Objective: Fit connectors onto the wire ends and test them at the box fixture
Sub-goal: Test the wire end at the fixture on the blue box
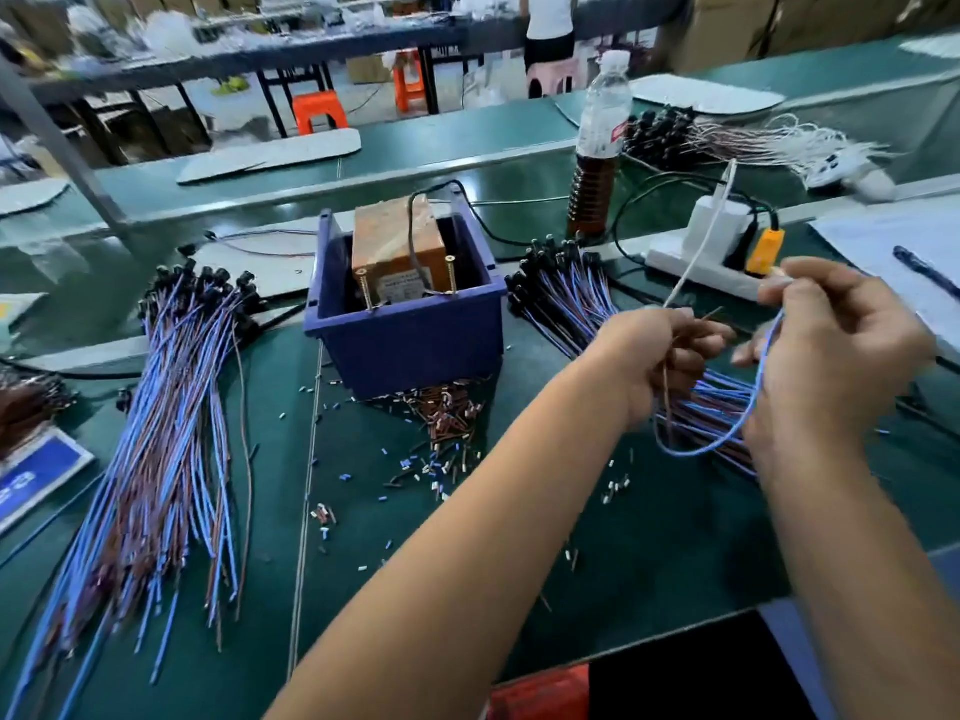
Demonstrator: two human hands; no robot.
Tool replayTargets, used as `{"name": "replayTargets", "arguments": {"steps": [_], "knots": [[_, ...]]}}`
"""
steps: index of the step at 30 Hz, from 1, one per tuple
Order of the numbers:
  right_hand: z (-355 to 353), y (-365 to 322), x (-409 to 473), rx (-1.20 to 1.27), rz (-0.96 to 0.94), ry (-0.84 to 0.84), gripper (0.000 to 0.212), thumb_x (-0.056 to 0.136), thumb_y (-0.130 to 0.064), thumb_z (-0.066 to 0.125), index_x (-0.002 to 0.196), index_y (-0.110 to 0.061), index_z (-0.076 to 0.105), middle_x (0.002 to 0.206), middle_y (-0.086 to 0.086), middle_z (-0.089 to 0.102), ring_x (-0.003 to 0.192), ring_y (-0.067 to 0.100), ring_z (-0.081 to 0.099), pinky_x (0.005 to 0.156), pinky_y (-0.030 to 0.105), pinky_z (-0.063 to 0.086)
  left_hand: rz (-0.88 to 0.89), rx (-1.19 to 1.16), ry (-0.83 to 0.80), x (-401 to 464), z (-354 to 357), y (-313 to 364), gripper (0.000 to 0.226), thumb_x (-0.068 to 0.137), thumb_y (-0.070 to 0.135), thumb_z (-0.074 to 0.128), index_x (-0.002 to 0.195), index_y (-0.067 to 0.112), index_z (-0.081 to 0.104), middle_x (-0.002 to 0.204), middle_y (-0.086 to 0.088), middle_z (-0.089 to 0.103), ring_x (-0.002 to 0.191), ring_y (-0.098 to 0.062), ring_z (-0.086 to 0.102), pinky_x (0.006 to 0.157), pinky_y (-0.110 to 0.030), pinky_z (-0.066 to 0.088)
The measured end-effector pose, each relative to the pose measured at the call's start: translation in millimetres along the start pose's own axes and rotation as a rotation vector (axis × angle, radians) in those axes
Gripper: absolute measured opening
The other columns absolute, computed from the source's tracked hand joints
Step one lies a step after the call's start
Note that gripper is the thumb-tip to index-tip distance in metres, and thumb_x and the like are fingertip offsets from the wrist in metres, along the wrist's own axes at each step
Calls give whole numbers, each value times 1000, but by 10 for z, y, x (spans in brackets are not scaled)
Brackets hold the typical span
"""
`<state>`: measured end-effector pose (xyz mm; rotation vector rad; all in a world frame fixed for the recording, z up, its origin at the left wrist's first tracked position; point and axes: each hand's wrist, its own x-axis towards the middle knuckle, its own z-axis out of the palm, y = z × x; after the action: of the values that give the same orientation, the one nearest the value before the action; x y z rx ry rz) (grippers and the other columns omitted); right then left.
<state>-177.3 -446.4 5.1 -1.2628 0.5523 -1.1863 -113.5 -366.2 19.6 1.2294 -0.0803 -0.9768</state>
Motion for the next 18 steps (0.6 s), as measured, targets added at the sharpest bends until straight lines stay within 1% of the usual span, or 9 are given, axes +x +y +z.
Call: {"name": "replayTargets", "arguments": {"steps": [3,4,6,8,10,12,14,15,18], "knots": [[-228,-26,203,-153,-8,47,26,84,-11,51,96,-14,75,77,4,74,38,16,49,43,32,46,-18,-4,-40,271,154,-164,47,113,13,18,76,2,46,36,0,47,23,0,34,25,-14,23],[-304,-29,246,-233,-16,37,28,85,-15,53,99,-15,76,82,3,76,47,17,58,50,37,52,26,-14,-12,345,165,-213,45,112,10,19,76,2,45,35,-2,48,23,-2,37,26,-12,25],[-421,-2,286,-431,-60,8,32,87,-23,55,108,-18,79,100,6,77,79,22,71,77,43,60,136,-52,80,454,129,-231,39,110,4,23,79,-1,47,40,-9,52,25,-8,46,28,-11,31],[-499,35,277,-714,-159,-7,38,92,-31,57,122,-17,76,132,12,63,112,29,62,98,42,52,195,-88,193,544,99,-145,30,108,1,30,90,-6,53,59,-18,57,34,-18,56,31,-17,43],[-475,23,212,-979,-288,-35,46,94,-40,61,133,-16,69,152,21,40,130,44,43,104,43,38,174,-91,313,576,88,-25,20,106,-3,37,101,-8,56,70,-18,57,40,-22,59,39,-21,51],[-363,6,125,-1099,-374,-88,50,92,-44,66,136,-20,64,161,22,28,139,50,33,106,51,35,173,-36,387,658,56,64,20,102,-2,45,111,-8,62,81,-16,63,53,-23,66,56,-26,59],[-229,22,80,-1152,-432,-214,46,92,-44,67,134,-24,65,161,17,31,141,48,32,106,57,35,261,110,447,752,-33,74,24,100,5,53,115,-4,70,97,-12,71,83,-28,71,85,-38,62],[-160,42,68,-1155,-459,-310,43,94,-44,67,132,-23,67,155,15,40,137,45,36,105,54,35,312,181,498,771,-67,81,23,100,11,54,105,4,76,100,-12,74,94,-31,72,94,-44,60],[3,122,30,-1043,-399,-612,44,102,-37,60,138,-14,63,128,17,65,119,40,55,100,46,45,436,367,686,773,-184,133,34,100,24,54,73,24,75,95,-5,78,97,-30,71,94,-36,56]]}}
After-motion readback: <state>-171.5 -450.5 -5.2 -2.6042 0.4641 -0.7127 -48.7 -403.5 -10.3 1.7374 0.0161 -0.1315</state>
